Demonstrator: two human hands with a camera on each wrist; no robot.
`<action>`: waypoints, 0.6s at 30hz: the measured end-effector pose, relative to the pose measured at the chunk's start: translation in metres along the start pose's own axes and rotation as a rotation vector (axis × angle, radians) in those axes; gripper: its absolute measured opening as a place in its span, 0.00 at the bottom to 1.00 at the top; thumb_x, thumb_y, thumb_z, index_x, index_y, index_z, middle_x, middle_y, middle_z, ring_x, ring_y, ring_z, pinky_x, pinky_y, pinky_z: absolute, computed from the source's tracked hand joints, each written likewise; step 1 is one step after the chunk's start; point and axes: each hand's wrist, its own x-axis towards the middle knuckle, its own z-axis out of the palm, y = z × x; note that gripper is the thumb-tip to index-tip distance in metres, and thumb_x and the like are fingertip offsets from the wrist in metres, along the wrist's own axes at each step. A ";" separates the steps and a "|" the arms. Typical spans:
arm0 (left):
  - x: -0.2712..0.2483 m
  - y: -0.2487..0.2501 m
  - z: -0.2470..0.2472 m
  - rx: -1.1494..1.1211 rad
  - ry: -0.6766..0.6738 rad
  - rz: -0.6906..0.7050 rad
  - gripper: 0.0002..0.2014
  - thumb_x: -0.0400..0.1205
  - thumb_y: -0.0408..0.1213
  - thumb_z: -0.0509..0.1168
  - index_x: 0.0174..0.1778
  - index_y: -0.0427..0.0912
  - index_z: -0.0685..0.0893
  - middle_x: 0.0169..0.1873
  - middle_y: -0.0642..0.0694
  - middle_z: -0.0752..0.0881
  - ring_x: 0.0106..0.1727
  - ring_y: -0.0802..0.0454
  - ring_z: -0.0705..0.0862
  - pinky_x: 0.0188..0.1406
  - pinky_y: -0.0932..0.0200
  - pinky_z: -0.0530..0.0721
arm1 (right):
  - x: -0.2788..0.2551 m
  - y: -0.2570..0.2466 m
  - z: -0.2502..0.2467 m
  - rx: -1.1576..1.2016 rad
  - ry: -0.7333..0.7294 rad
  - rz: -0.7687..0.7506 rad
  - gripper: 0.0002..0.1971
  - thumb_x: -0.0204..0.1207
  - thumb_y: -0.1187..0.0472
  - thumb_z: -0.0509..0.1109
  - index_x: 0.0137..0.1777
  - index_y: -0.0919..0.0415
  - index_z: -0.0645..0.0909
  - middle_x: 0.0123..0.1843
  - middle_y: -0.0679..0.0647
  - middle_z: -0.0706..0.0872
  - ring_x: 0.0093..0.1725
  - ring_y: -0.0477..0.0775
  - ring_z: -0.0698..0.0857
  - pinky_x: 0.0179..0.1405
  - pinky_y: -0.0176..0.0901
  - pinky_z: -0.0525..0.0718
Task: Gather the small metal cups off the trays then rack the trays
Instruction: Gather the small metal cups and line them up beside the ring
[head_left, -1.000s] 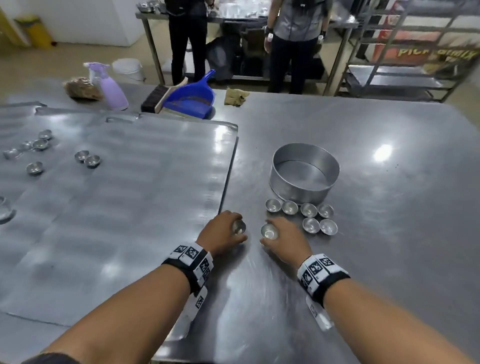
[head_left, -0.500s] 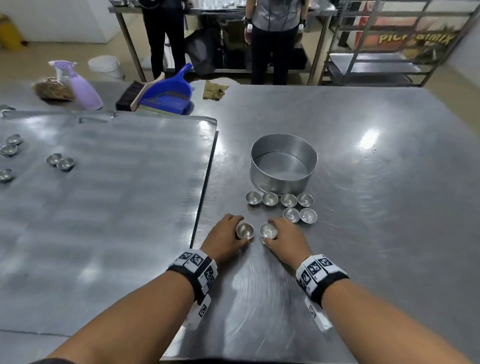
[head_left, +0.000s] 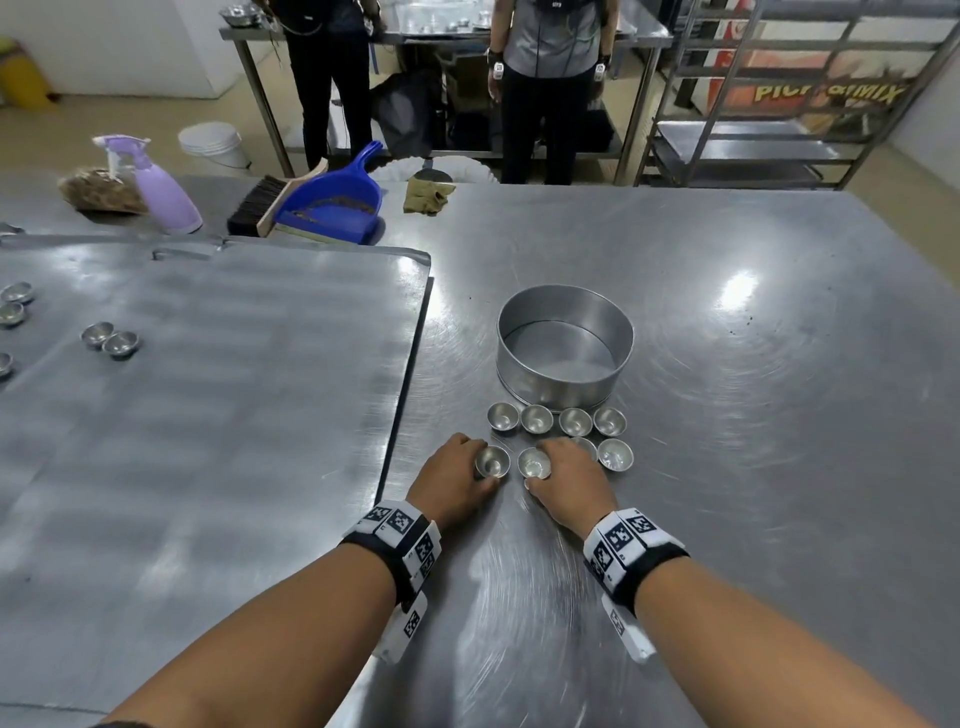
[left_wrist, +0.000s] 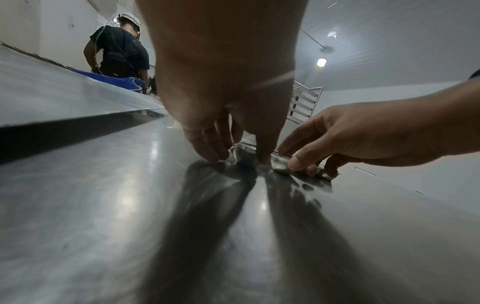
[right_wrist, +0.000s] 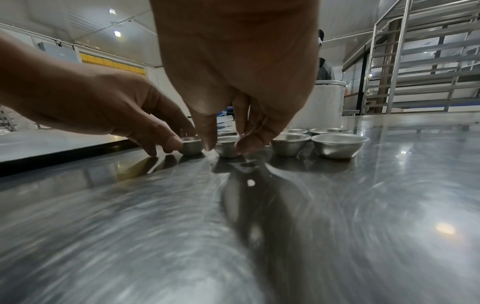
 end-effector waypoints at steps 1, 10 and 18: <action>0.003 0.001 -0.001 -0.003 0.000 0.006 0.12 0.79 0.52 0.70 0.47 0.47 0.83 0.45 0.50 0.80 0.45 0.53 0.81 0.47 0.55 0.79 | 0.003 0.000 -0.001 0.003 0.001 0.001 0.21 0.74 0.55 0.71 0.67 0.54 0.79 0.66 0.52 0.82 0.66 0.59 0.79 0.63 0.51 0.78; 0.017 0.008 0.000 -0.020 0.015 0.039 0.09 0.80 0.45 0.70 0.52 0.46 0.85 0.42 0.51 0.80 0.47 0.52 0.80 0.48 0.53 0.80 | 0.017 0.002 -0.008 -0.013 0.012 0.003 0.14 0.74 0.57 0.68 0.59 0.55 0.81 0.57 0.53 0.85 0.58 0.61 0.83 0.47 0.45 0.73; 0.025 0.006 0.003 -0.035 0.011 0.035 0.12 0.80 0.48 0.69 0.56 0.48 0.84 0.46 0.48 0.82 0.46 0.50 0.82 0.46 0.54 0.79 | 0.022 0.003 -0.011 -0.036 0.018 0.011 0.18 0.75 0.56 0.70 0.65 0.54 0.81 0.62 0.51 0.85 0.62 0.59 0.83 0.46 0.42 0.69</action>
